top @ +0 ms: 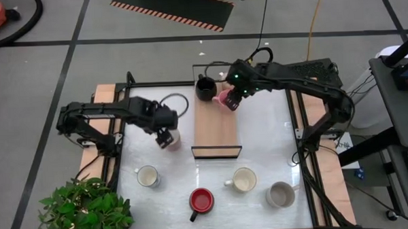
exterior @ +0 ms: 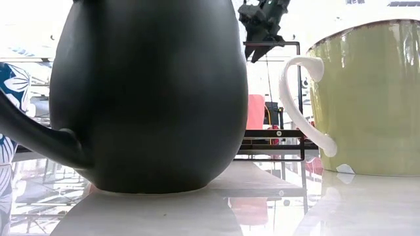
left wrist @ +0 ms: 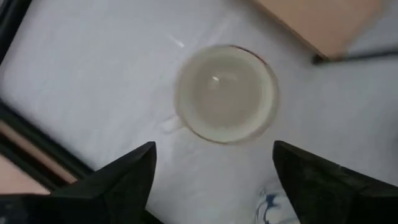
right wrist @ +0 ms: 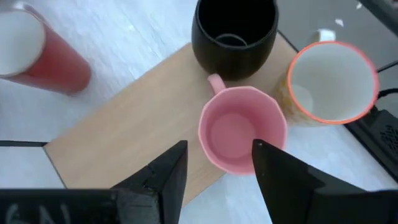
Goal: Place coffee mugs
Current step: Put the red mug on the shelf
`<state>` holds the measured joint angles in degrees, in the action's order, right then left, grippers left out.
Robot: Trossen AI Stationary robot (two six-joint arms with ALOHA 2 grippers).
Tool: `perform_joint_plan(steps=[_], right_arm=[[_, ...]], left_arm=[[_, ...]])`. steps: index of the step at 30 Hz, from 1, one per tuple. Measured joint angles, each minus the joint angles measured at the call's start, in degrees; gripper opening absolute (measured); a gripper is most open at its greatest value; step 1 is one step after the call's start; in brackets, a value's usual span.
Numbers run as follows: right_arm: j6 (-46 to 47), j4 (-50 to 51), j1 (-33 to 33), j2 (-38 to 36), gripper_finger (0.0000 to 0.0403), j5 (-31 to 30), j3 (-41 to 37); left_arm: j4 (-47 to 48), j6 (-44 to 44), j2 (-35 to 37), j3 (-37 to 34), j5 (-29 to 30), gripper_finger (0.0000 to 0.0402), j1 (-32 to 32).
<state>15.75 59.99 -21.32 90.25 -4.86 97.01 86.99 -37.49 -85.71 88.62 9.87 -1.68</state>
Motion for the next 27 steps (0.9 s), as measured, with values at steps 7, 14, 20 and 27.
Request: perform_joint_plan(steps=[7, 14, 20, 27], right_arm=[[-2.4, 0.0, 0.0, -3.6, 0.0172, 0.1, 0.0], [-2.5, -0.1, 0.0, -4.8, 0.0172, -2.7, 0.0], [-3.9, -0.4, 0.0, -4.6, 0.0171, -2.9, 0.0], [-5.8, -0.6, 0.0, -4.6, 0.0171, -2.9, -1.7]], left_arm=[[-3.0, 11.1, 0.0, 0.0, 6.2, 0.0264, -9.8], [-6.9, 17.9, 0.1, -2.1, 4.0, 0.0236, -12.6], [-18.1, 22.7, 4.3, -12.6, 1.1, 0.0232, -12.7], [-23.9, 29.0, 4.5, -19.5, 1.1, 0.0232, -11.3]])
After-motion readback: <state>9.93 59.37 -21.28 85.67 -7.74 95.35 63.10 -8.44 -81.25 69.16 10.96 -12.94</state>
